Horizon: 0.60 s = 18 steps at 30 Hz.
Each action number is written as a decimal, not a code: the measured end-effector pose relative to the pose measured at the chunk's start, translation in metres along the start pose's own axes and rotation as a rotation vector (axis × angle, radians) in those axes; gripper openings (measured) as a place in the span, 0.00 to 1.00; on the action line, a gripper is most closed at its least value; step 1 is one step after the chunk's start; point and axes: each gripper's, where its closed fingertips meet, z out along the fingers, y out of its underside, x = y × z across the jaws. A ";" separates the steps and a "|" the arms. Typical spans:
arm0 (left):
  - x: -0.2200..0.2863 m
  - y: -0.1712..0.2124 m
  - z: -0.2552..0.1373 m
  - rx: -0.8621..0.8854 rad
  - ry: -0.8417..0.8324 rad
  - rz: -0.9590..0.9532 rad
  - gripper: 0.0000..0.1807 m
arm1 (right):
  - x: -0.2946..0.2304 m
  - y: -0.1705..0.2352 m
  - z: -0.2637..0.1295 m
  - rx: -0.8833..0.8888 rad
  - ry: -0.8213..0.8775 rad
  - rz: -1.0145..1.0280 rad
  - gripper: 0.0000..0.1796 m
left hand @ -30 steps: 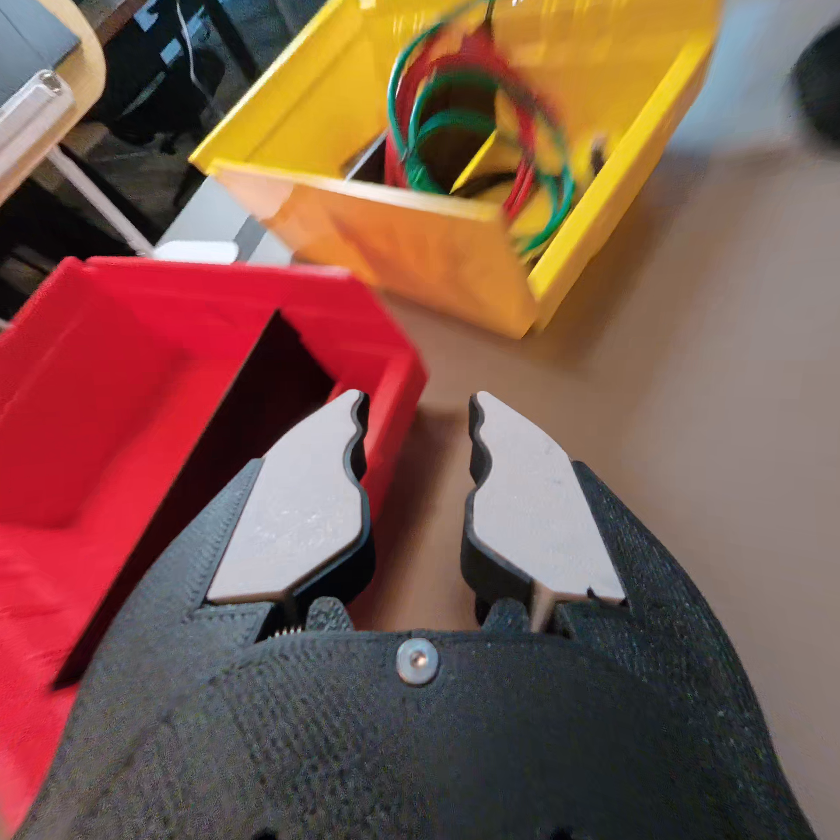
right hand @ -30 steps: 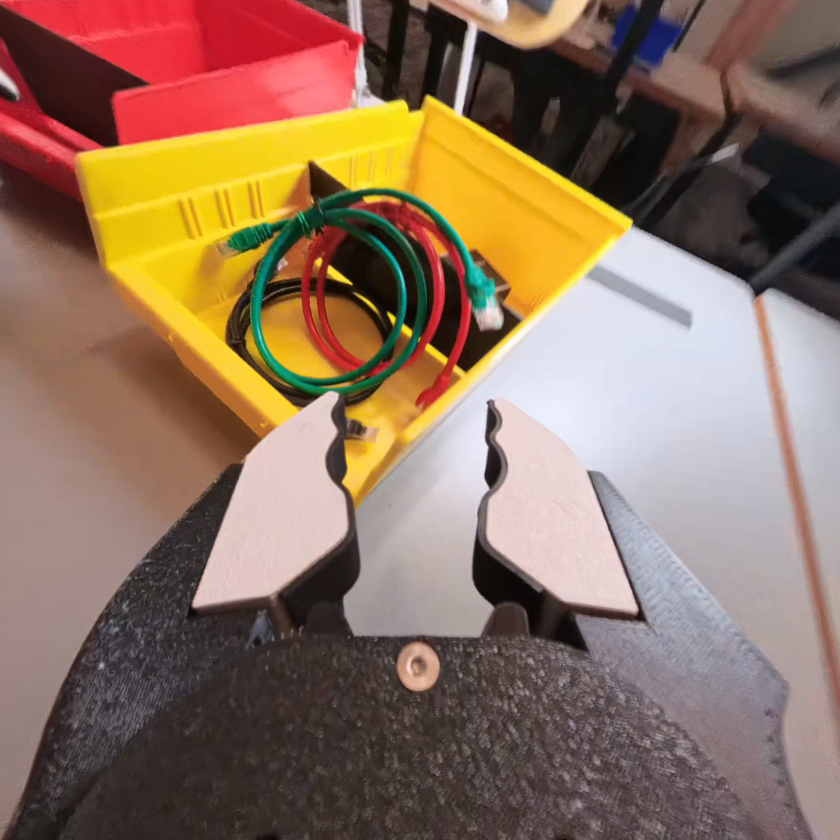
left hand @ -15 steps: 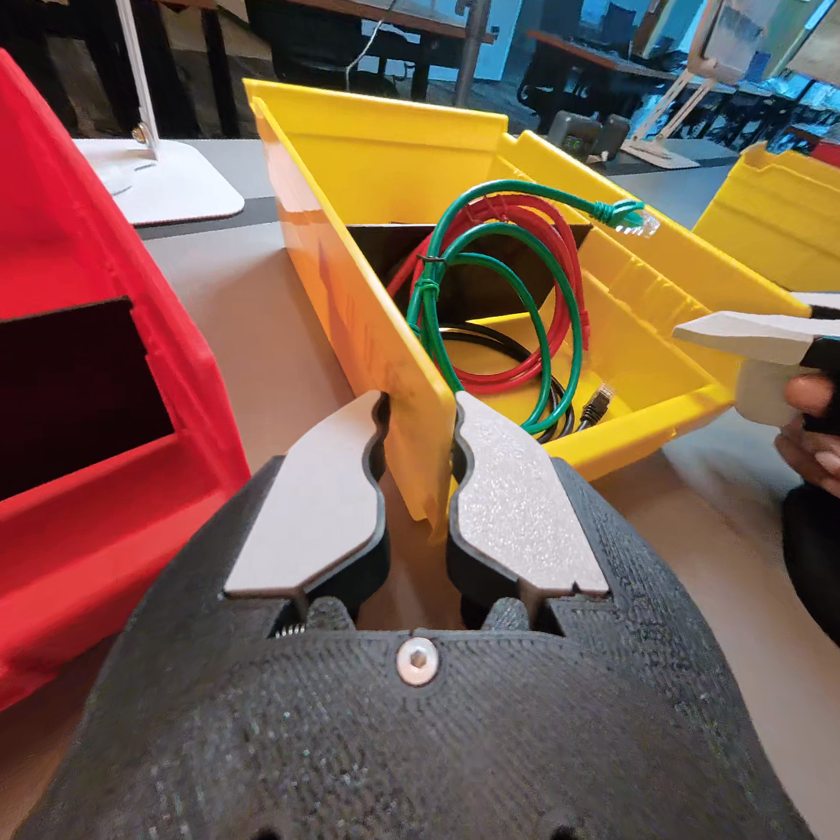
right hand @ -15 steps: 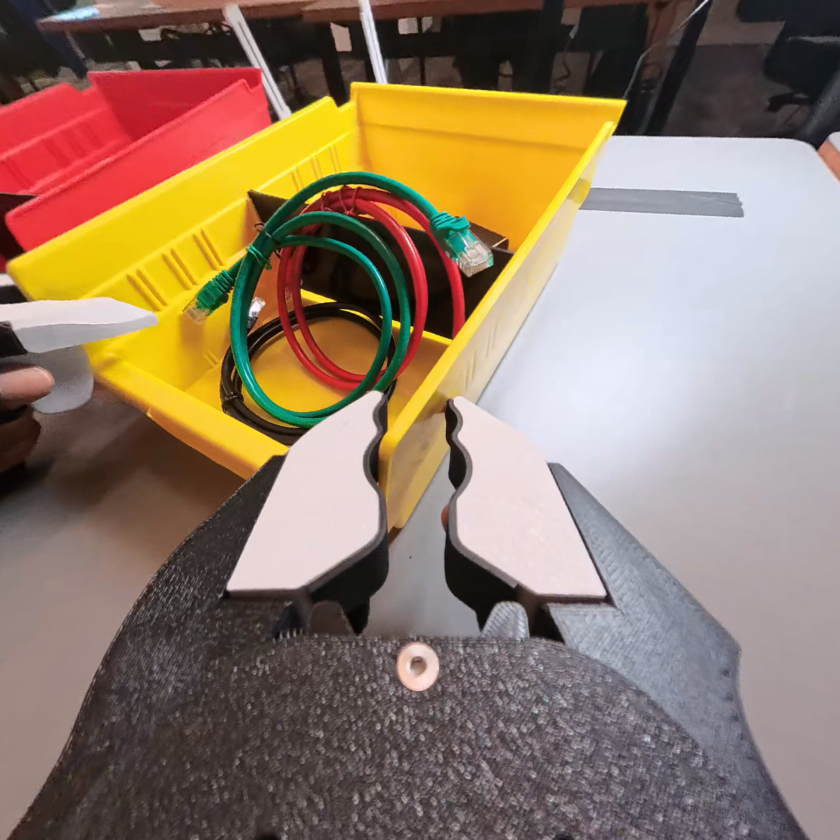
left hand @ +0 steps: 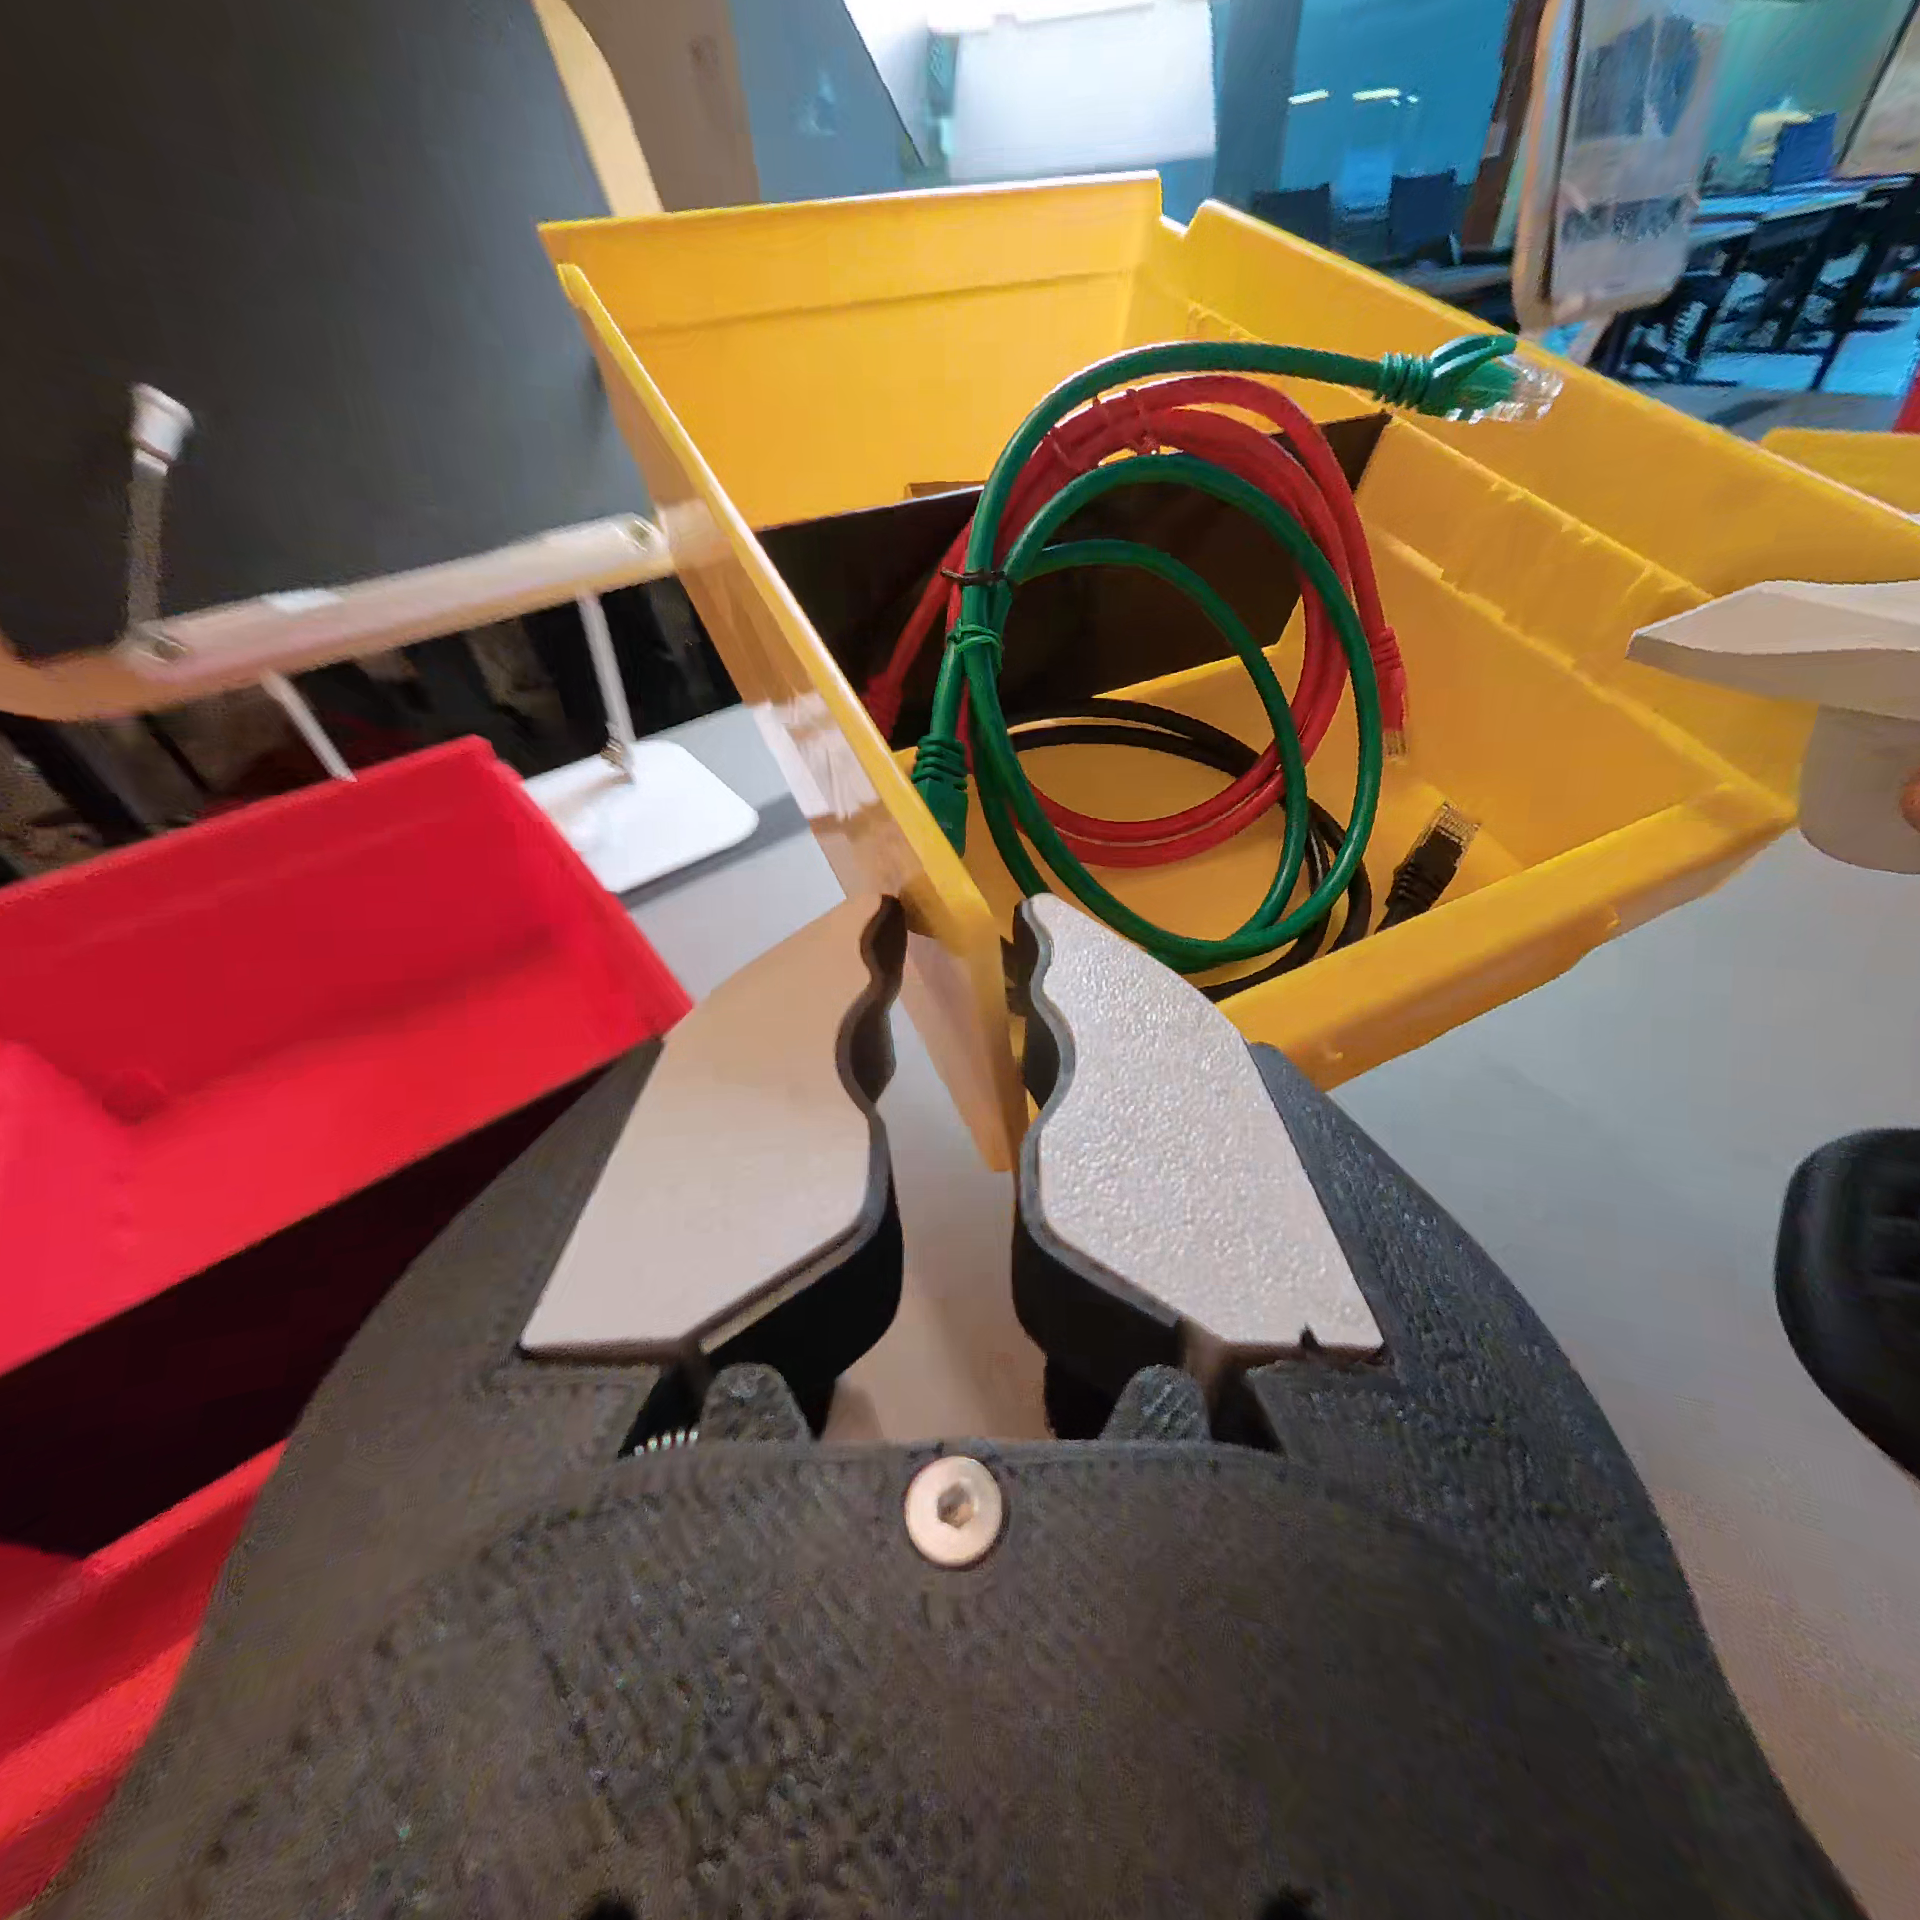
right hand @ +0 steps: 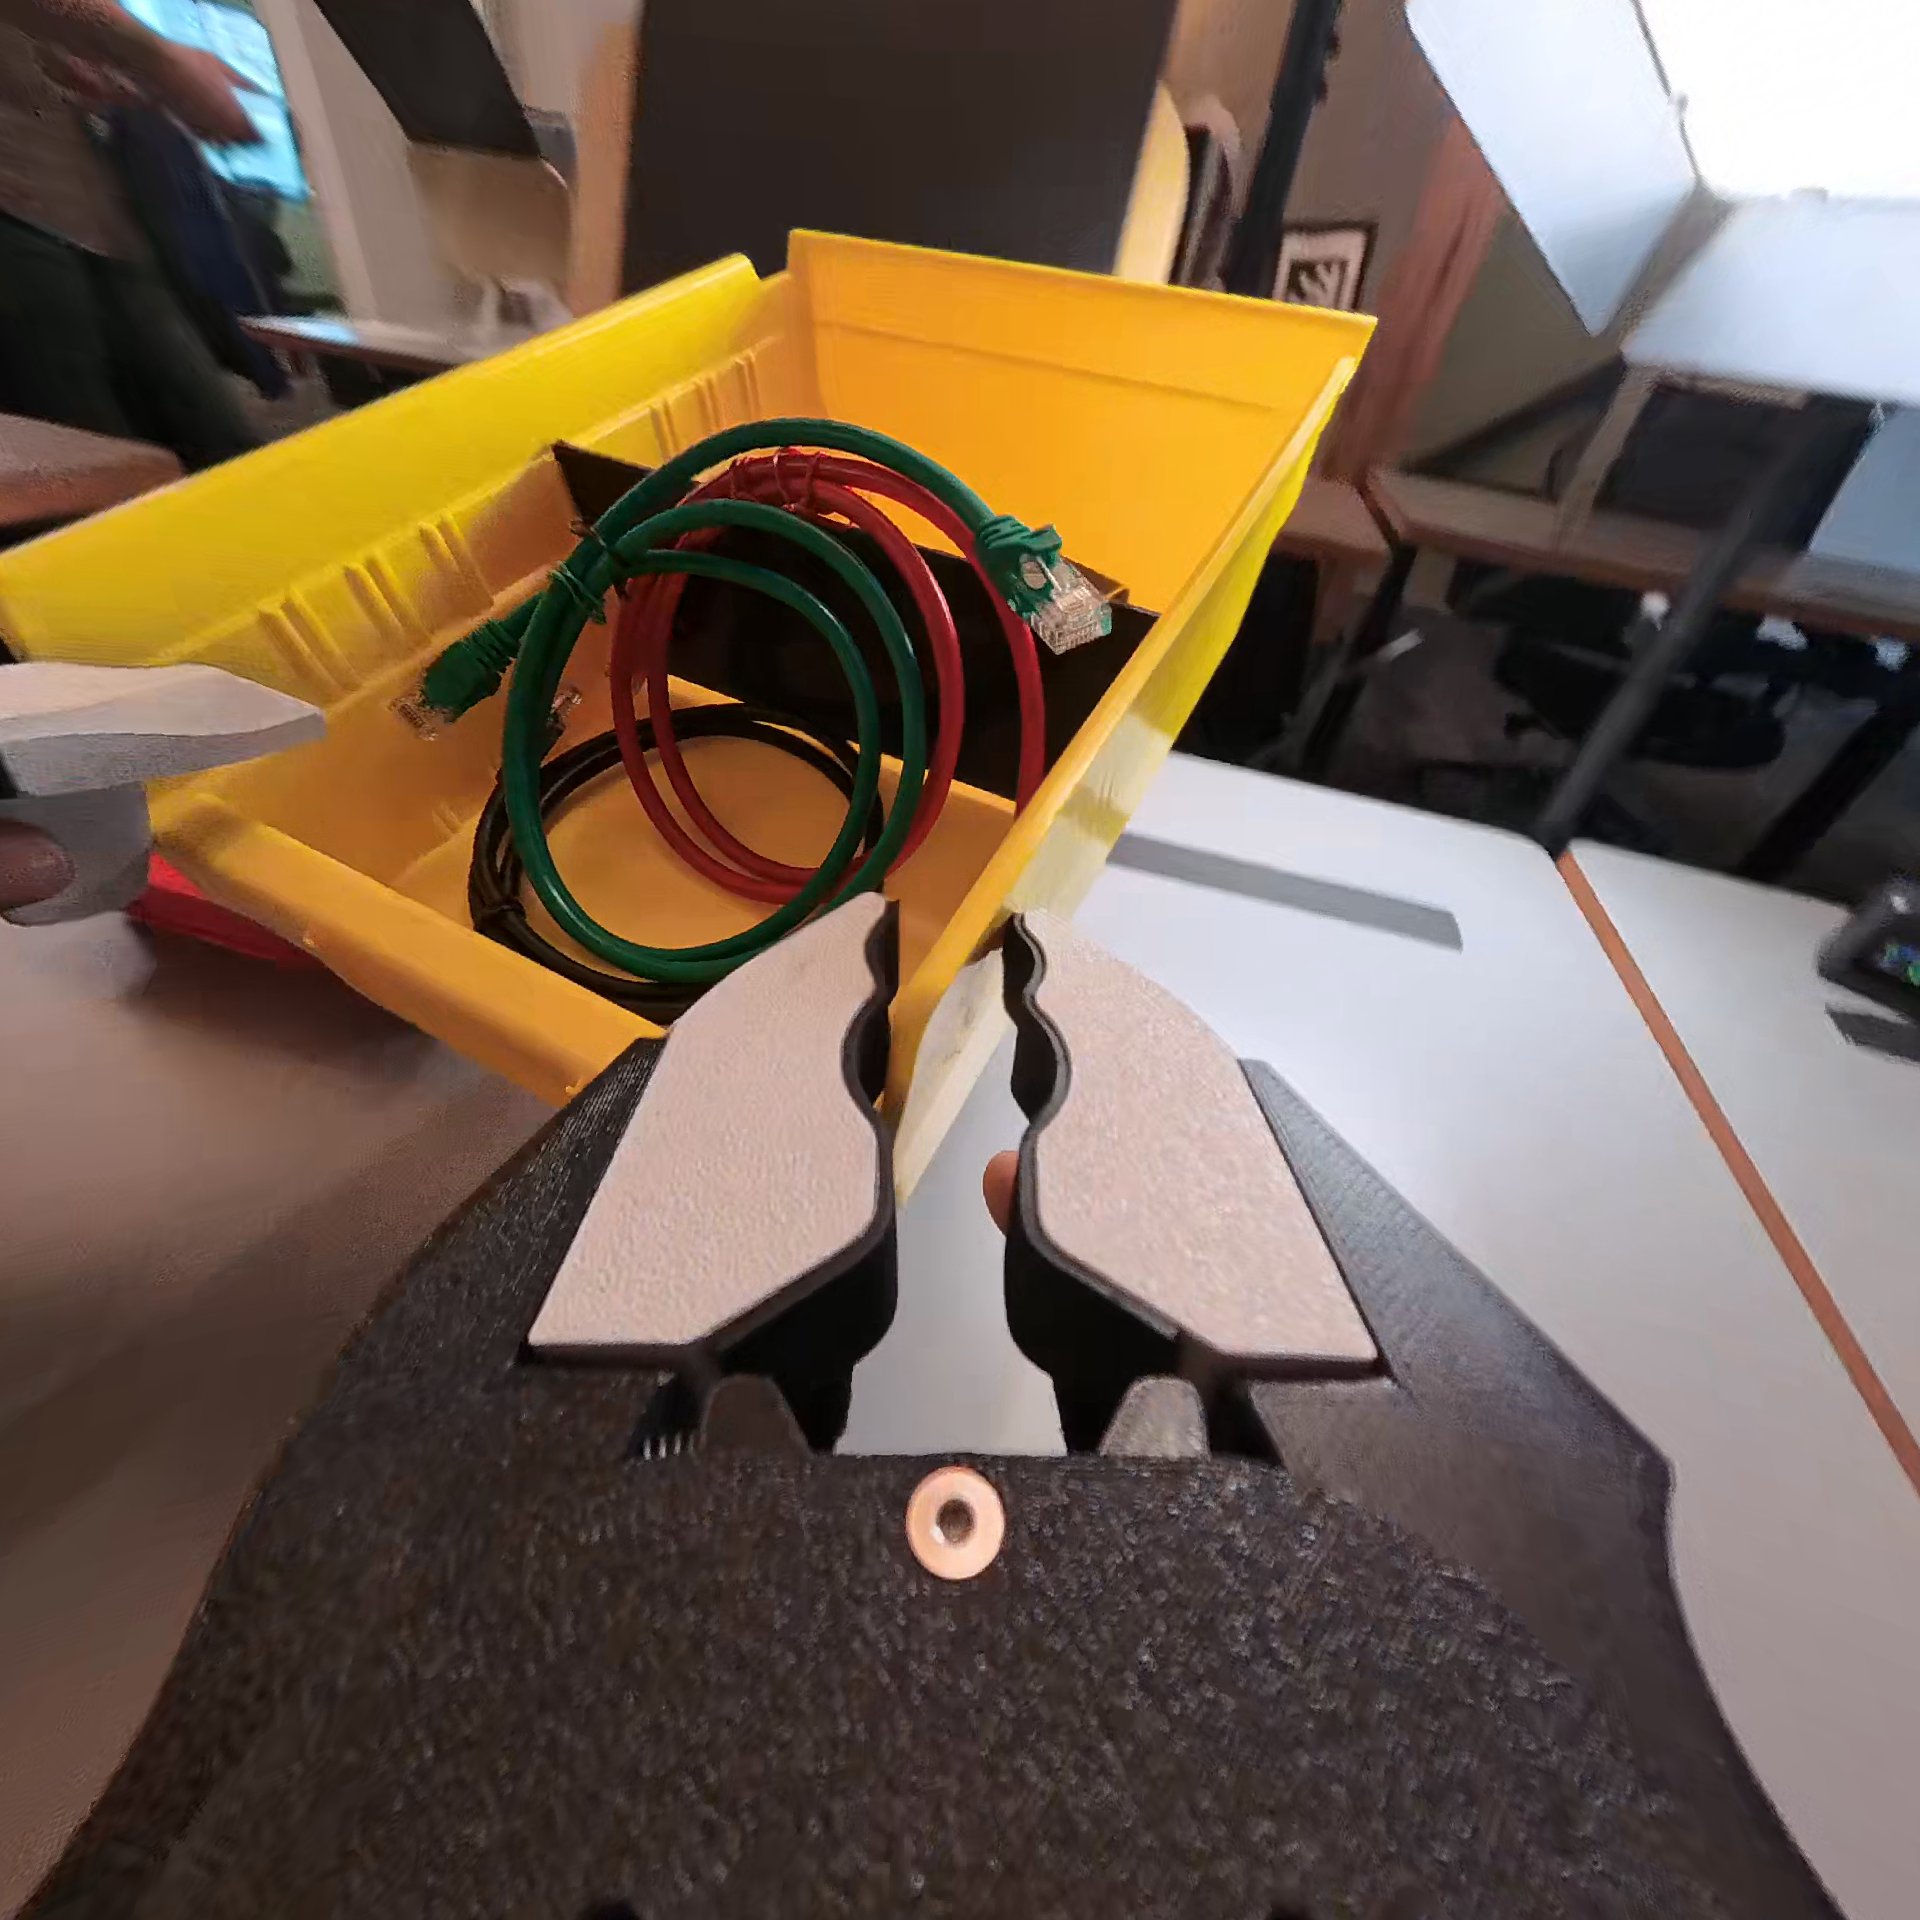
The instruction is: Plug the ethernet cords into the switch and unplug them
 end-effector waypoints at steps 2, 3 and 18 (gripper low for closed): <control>-0.020 -0.019 -0.022 0.031 -0.047 0.015 0.11 | -0.022 -0.025 0.006 0.048 -0.048 -0.011 0.11; -0.032 -0.026 -0.034 0.043 -0.076 0.024 0.11 | -0.035 -0.036 0.011 0.069 -0.075 -0.017 0.11; -0.218 0.001 -0.275 -0.063 -0.548 0.009 0.11 | -0.325 -0.087 0.092 0.086 -0.610 0.025 0.12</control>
